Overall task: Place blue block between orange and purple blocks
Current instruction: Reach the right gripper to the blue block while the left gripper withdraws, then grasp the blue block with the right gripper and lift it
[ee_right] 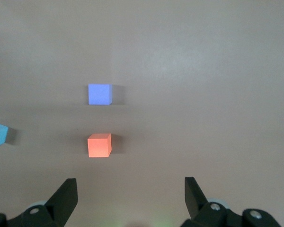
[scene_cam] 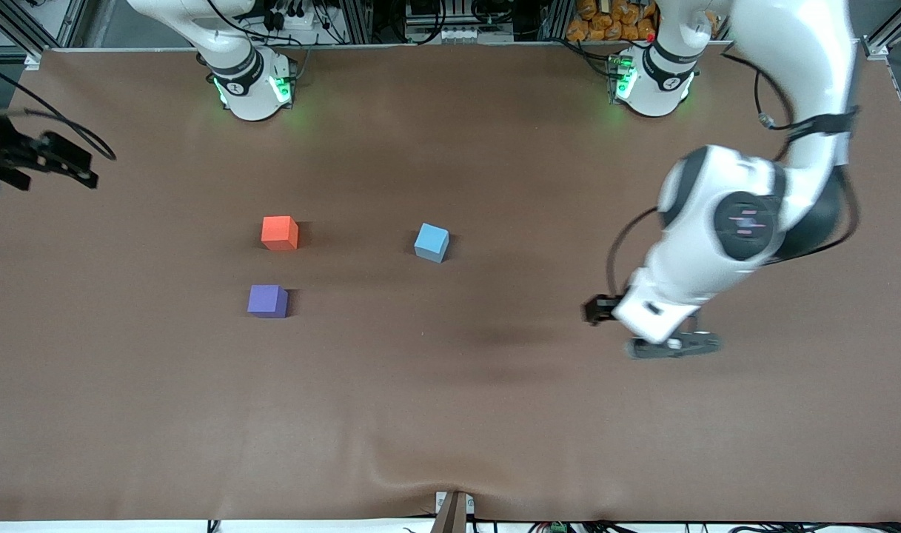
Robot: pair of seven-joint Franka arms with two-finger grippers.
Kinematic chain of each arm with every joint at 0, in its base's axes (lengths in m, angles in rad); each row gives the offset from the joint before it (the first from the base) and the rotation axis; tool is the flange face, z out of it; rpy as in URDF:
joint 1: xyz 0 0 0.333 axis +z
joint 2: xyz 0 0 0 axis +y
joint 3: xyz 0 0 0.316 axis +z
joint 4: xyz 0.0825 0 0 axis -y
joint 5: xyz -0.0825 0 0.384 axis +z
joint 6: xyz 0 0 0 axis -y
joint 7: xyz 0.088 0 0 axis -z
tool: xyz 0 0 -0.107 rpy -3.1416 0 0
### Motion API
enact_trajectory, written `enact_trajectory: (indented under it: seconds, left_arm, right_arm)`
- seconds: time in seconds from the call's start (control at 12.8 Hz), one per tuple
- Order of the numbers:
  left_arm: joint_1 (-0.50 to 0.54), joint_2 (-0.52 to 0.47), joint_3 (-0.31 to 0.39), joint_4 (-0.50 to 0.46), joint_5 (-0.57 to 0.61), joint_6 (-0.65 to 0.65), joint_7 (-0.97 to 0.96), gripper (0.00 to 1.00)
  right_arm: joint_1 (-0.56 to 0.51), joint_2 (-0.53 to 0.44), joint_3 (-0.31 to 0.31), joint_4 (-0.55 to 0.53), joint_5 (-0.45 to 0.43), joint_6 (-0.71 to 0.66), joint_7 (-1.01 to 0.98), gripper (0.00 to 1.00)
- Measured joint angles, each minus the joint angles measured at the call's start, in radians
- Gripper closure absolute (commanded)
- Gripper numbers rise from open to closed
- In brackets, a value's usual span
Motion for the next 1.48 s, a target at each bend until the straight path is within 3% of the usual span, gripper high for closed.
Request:
enact_trajectory:
  seconds: [0.39,0.7,1.02,1.48]
  left_arm:
    - [0.077,-0.256,-0.006,-0.239,0.0,-0.01,0.041,0.0]
    - [0.131,-0.392,-0.003,-0.347,0.06,-0.043,0.119,0.0]
    - [0.205,-0.404,0.025,-0.325,0.083,-0.082,0.341,0.0]
    - [0.169,-0.417,0.114,-0.137,0.026,-0.324,0.443,0.0]
  right_arm:
    - [0.077,0.11,0.018,0.0,0.051,0.02,0.037,0.0]
    - [0.226,0.152,0.024,0.0,0.089,0.101,0.343,0.0]
    - [0.419,0.235,0.028,-0.002,0.091,0.232,0.652,0.0]
    - [0.554,0.414,0.027,-0.008,0.101,0.421,0.827,0.0]
